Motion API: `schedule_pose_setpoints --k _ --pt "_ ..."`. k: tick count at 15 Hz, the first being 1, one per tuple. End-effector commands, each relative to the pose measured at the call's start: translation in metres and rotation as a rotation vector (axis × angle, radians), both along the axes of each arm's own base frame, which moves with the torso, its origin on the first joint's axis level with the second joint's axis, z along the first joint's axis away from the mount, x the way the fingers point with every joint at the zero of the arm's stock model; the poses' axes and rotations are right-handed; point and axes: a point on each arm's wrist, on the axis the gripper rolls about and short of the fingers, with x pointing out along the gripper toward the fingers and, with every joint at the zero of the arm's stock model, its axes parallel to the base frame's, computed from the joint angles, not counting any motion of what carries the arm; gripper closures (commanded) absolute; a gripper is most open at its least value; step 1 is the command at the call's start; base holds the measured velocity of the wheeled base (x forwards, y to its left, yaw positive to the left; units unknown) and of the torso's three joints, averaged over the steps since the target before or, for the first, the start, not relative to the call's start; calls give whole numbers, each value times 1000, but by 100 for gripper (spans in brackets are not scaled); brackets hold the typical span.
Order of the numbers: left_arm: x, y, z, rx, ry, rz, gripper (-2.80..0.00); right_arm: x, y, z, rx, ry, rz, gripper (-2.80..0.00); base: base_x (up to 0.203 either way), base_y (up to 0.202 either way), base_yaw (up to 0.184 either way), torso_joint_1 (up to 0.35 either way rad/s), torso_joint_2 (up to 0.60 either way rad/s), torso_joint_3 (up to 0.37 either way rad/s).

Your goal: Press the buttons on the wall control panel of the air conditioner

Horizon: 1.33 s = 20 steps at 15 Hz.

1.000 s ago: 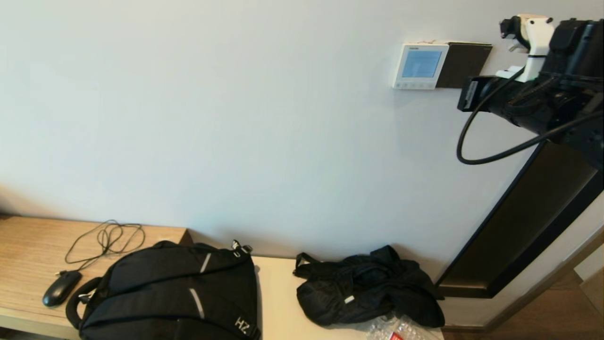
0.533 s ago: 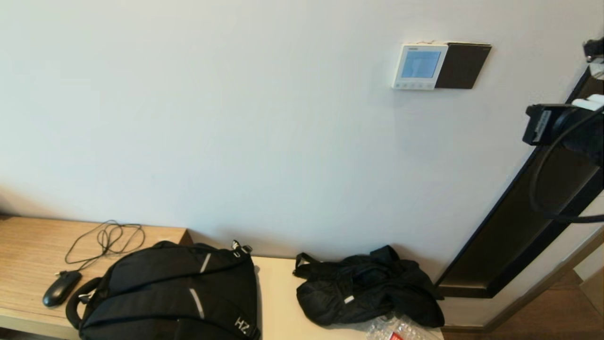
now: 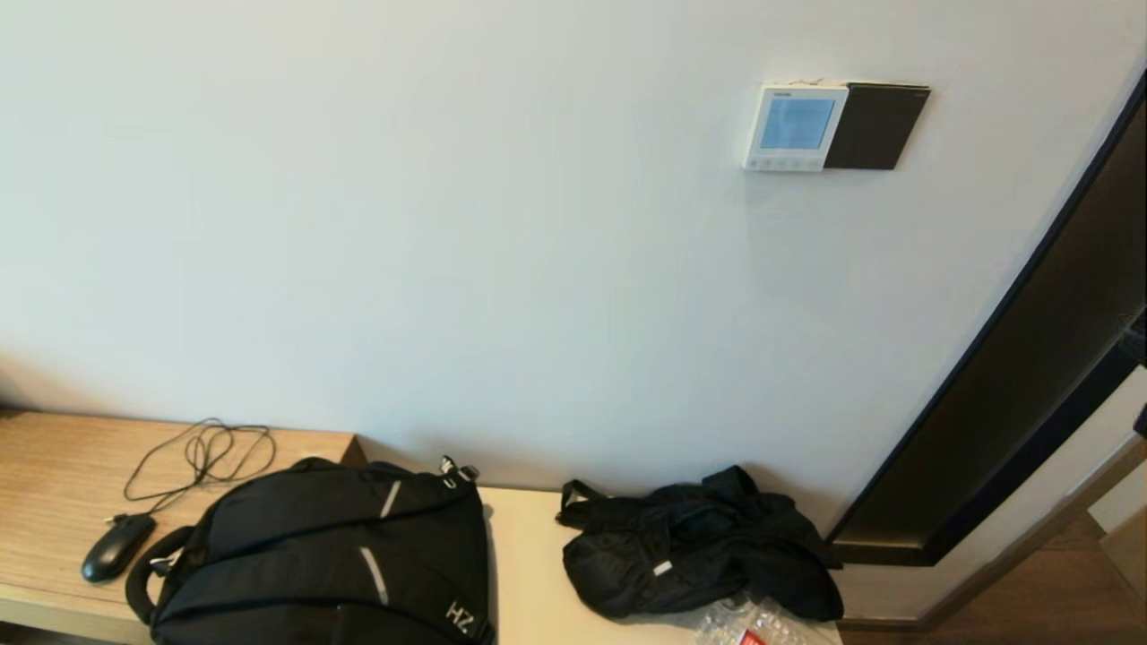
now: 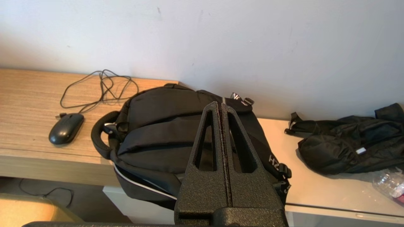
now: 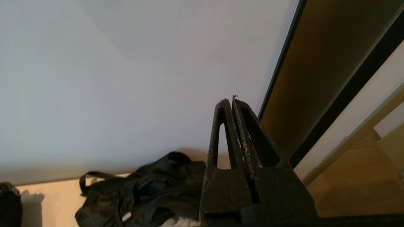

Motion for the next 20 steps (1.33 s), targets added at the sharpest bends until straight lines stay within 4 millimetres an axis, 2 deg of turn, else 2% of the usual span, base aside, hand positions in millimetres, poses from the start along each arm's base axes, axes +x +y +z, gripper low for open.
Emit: schedule_pose_setpoints --k 1,3,5,7,9,14,16,20 --pt "0 0 0 0 0 0 0 -30 2 -13 -2 -26 6 0 0 0 0 0 0 0" --pt "0 0 0 -1 0 0 0 -51 5 -26 2 9 32 0 0 0 0 0 0 0" --pt "0 0 0 -1 -1 0 0 -82 8 -39 15 31 71 0 0 0 0 0 0 0" --pt "0 0 0 0 0 0 0 -108 9 -65 26 72 103 0 0 0 0 0 0 0" --pt "0 0 0 -1 0 0 0 -119 9 -100 34 141 129 0 0 0 0 0 0 0" --pt "0 0 0 0 0 0 0 -131 9 -142 38 170 153 0 0 0 0 0 0 0" --pt "0 0 0 0 0 0 0 -131 9 -153 40 179 150 0 0 0 0 0 0 0" --pt "0 0 0 0 0 0 0 -137 10 -160 49 140 169 0 0 0 0 0 0 0"
